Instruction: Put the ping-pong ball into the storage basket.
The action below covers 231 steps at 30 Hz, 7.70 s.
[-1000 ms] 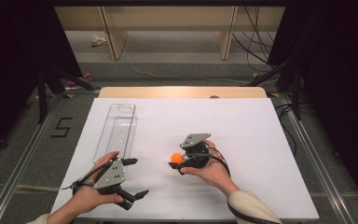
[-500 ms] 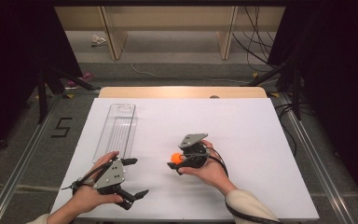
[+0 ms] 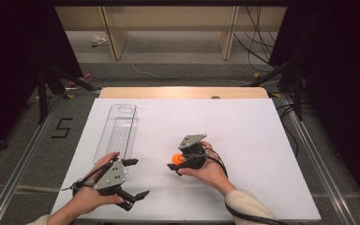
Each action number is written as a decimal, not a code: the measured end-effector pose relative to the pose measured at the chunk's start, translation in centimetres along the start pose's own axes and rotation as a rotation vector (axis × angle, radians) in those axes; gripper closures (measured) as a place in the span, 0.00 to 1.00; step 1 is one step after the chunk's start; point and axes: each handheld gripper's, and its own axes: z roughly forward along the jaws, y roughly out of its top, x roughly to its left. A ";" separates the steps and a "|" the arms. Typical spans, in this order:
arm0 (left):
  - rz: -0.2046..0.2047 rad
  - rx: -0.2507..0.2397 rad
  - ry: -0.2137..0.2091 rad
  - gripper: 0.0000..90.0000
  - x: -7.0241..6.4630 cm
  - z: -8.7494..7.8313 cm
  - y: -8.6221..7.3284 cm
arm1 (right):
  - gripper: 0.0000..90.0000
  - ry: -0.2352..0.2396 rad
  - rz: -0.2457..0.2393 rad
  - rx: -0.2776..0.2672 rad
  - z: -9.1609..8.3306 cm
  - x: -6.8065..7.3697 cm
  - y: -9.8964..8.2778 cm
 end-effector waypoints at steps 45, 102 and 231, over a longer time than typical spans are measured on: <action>-0.003 -0.006 0.001 0.00 0.0 -0.1 0.0 | 0.55 -0.017 -0.014 0.046 1.1 0.1 -0.2; 0.001 -0.007 0.003 0.00 0.0 -0.2 0.1 | 0.57 0.000 -0.009 -0.030 -0.1 0.4 1.2; 0.021 0.019 -0.008 0.00 -0.2 -0.1 0.1 | 0.57 0.008 0.008 -0.146 -0.5 -0.2 5.3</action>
